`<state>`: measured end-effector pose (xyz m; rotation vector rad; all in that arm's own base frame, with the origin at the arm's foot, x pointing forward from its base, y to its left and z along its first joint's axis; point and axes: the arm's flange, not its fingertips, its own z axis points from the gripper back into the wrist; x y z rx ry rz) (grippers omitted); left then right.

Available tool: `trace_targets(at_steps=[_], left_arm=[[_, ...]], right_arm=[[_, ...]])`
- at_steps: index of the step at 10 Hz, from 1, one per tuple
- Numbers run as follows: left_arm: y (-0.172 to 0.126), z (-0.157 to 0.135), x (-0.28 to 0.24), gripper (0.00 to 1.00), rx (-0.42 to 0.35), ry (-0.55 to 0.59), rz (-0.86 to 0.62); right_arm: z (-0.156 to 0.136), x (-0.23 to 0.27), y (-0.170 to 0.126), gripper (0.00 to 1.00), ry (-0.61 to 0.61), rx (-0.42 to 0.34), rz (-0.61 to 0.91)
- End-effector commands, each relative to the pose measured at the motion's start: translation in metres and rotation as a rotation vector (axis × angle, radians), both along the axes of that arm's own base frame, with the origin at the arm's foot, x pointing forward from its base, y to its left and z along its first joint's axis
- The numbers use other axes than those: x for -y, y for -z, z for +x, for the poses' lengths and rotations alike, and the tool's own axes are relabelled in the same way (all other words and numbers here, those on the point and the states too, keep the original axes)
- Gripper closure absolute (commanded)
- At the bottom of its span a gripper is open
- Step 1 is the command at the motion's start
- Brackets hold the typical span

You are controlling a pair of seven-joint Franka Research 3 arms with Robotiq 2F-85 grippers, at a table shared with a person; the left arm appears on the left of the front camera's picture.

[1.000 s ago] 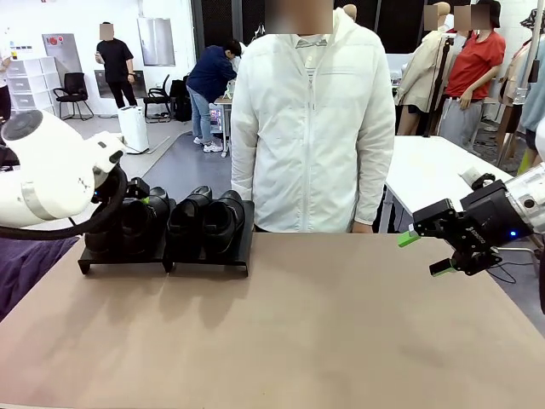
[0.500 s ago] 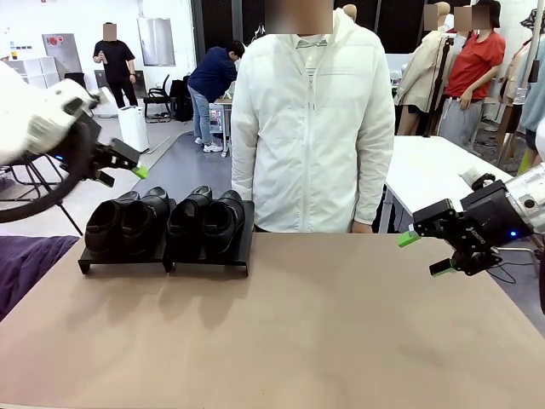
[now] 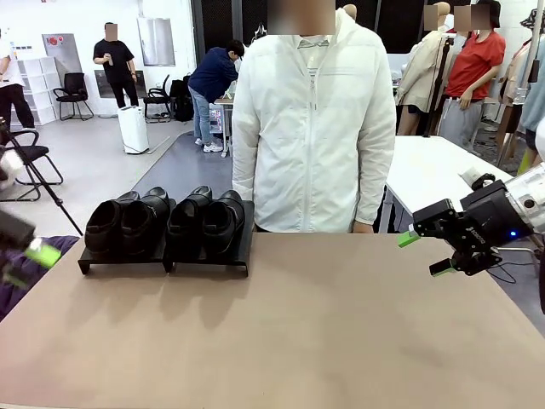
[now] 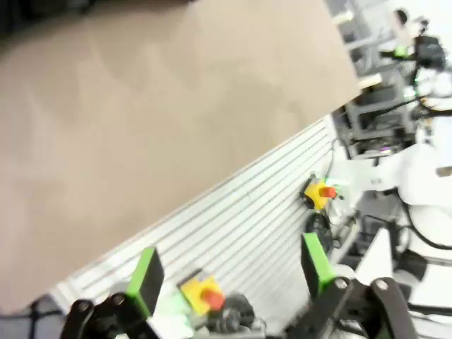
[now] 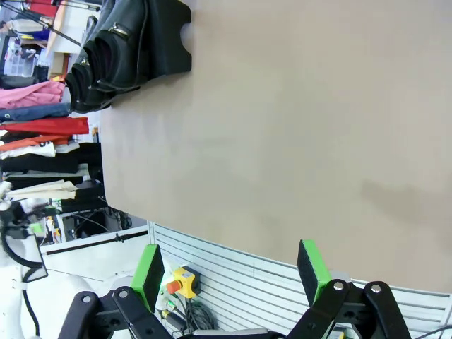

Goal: Organize the shoes by placing them on the stand.
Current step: Place the Shoe from the middle of the table onto the Shoes Stand.

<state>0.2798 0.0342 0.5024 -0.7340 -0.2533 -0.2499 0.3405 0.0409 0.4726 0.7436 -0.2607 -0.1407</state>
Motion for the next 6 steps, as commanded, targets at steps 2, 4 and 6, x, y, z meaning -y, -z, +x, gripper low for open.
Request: trace_targets(at_steps=[2,4,6], left_arm=[[0.0,0.0,0.0,0.0,0.0,0.0,0.0],[0.0,0.0,0.0,0.0,0.0,0.0,0.0],[0.0,0.0,0.0,0.0,0.0,0.0,0.0]], right_arm=[[0.001,-0.002,-0.001,0.0,0.005,0.003,0.027],[0.001,-0.002,-0.001,0.0,0.005,0.003,0.027],[0.001,-0.002,-0.001,0.0,0.005,0.003,0.027]])
